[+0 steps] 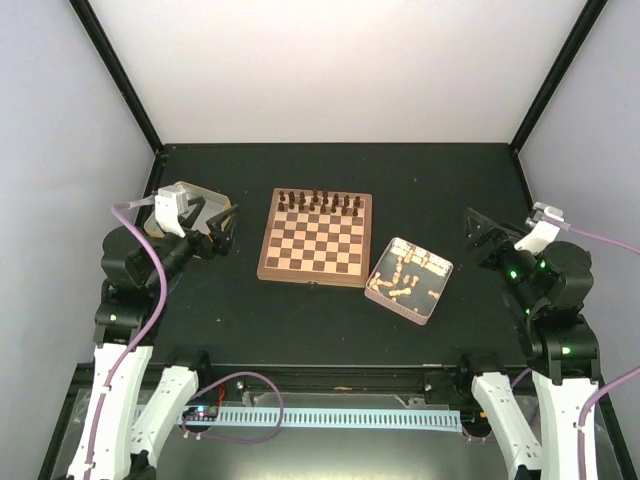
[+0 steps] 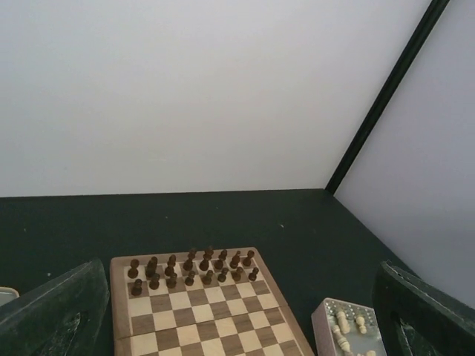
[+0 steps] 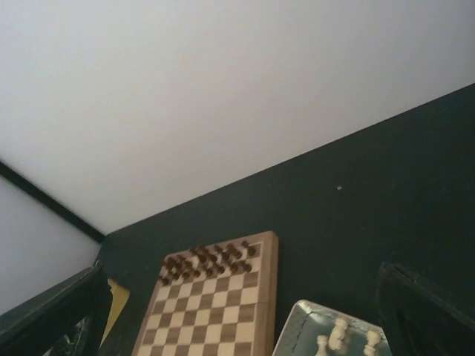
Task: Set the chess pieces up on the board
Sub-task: Adjust the chessboard at the center of the board.
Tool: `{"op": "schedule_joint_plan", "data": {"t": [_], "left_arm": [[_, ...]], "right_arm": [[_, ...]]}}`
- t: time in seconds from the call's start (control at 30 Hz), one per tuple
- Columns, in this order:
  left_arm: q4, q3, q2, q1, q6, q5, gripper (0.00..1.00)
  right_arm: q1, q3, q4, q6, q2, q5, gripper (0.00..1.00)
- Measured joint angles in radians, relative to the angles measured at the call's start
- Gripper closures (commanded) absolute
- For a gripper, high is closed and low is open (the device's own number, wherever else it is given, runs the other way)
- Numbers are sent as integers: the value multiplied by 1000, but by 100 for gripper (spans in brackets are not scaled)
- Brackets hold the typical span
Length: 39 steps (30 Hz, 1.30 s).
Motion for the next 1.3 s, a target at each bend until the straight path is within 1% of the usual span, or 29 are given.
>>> {"op": "schedule_joint_plan", "data": {"t": [0.13,0.27,0.37,0.5,0.6,0.7,0.73,0.83,0.93,1.03,1.17,1.3], "left_arm": [[11,-10,1,0,-35,26,1],[76,-84,6,0,-61,100,1],[135,-166,53,0,-101,171,1],[133,-198,182,-3,-142,196,6],[107,-199,274,-10,-158,183,12],[84,-199,363,-18,-177,160,15],[79,-200,394,-21,-183,149,16],[66,-201,476,-25,-208,119,21],[67,-200,552,-27,-223,100,25],[57,-193,622,-27,-227,84,25],[41,-174,707,-27,-225,55,25],[34,-174,764,-27,-218,48,26]], "right_arm": [[0,-8,13,-18,22,-109,4],[2,-49,51,-31,87,-223,7],[5,-89,105,-31,197,-312,12],[37,-105,155,-36,372,-352,17],[131,-71,162,-45,514,-312,22],[225,6,164,-56,671,-251,30],[252,34,165,-58,723,-228,34],[311,114,166,-60,874,-161,41],[358,205,159,-56,1040,-83,44],[393,260,141,-55,1161,-17,46],[428,324,109,-49,1284,61,48],[445,338,90,-40,1349,99,50]]}}
